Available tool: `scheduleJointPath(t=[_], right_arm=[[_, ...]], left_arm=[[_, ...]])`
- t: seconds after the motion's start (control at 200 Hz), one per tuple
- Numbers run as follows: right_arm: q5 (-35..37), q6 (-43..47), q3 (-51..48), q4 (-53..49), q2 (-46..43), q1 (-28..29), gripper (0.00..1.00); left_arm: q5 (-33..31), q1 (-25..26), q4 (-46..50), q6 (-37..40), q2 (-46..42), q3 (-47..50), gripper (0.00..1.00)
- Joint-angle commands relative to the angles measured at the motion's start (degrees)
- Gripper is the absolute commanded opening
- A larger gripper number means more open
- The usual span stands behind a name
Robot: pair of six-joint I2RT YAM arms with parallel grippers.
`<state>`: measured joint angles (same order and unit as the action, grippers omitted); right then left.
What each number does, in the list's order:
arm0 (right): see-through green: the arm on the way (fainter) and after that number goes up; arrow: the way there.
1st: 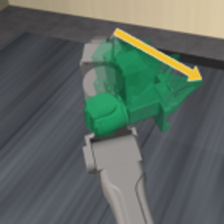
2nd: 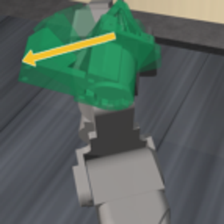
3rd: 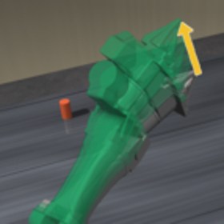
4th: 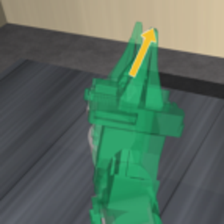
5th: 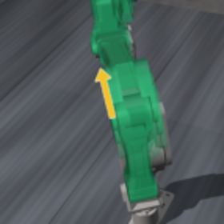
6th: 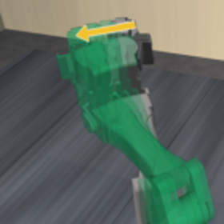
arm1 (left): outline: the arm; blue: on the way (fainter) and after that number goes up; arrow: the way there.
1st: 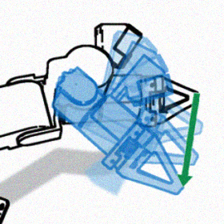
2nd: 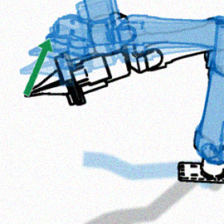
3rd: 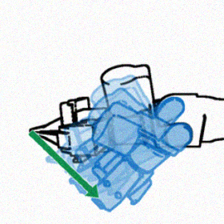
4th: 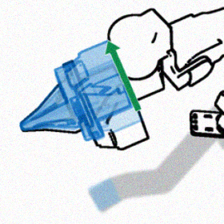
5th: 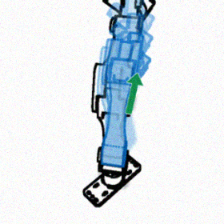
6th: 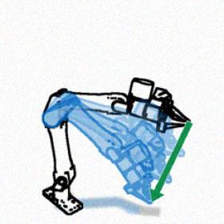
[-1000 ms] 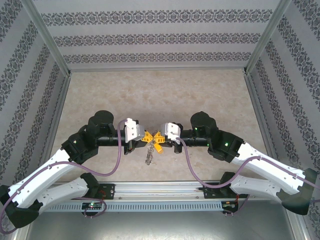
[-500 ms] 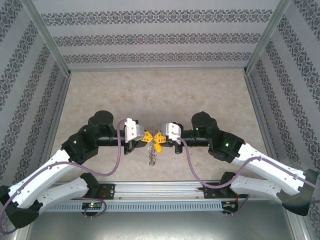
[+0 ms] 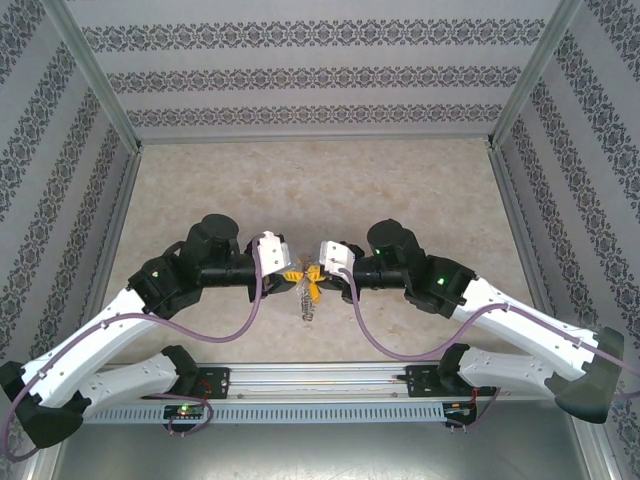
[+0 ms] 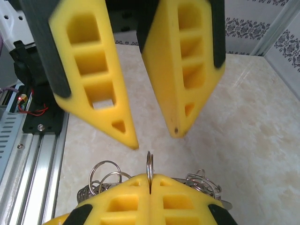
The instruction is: Put the keys on the keyring
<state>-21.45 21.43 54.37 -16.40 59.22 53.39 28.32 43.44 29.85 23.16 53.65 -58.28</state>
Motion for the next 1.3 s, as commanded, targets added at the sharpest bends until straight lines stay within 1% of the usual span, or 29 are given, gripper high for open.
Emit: scheduleJointPath(t=[0.0, 0.145, 0.245, 0.36, 0.44, 0.565, 0.604, 0.689, 0.904, 1.114, 1.294], right_arm=[[-0.9, 0.7, 2.4, 1.4, -0.1, -0.1, 0.0], [-1.9, 0.7, 2.2, 1.7, 0.1, 0.0, 0.0], [-2.1, 0.7, 2.2, 1.6, 0.5, 0.1, 0.0], [-2.5, 0.7, 2.1, 1.9, 0.2, 0.2, 0.0], [-2.7, 0.7, 1.7, 2.0, -0.2, 0.1, 0.0], [-2.5, 0.3, 1.2, 2.0, -0.4, 0.1, 0.0], [-2.1, 0.0, 0.9, 2.1, -0.5, 0.1, 0.04], [-1.8, -0.4, 0.0, 2.6, -1.0, 0.1, 0.09], [-2.5, -1.0, -1.1, 3.0, -2.5, 0.1, 0.11], [-4.6, -1.4, -3.6, 5.2, -5.8, 0.1, 0.17], [-5.2, -1.4, -4.0, 5.1, -6.1, 0.1, 0.18]], left_arm=[[-0.5, 0.5, 1.4, 1.4, 0.5, -1.4, 0.28], [-1.2, 0.6, 0.6, 1.3, 1.0, -1.1, 0.27], [-0.6, 0.7, 0.4, 1.3, 1.6, -1.4, 0.15], [-0.7, 0.8, 0.4, 1.5, 2.4, -1.6, 0.12], [-0.4, 1.2, 0.2, 1.7, 2.8, -1.6, 0.0], [1.1, 1.5, -1.7, 1.0, 1.8, -1.2, 0.0], [1.5, 1.5, -2.4, 0.7, 1.1, -0.8, 0.0], [2.8, 1.4, -3.8, -0.2, -0.4, -0.1, 0.0], [8.8, 1.4, -9.3, -3.9, -3.0, 2.3, 0.0], [10.6, 1.2, -12.8, -6.1, -4.5, 3.6, 0.0], [11.4, 1.1, -14.1, -6.9, -4.7, 4.1, 0.0]])
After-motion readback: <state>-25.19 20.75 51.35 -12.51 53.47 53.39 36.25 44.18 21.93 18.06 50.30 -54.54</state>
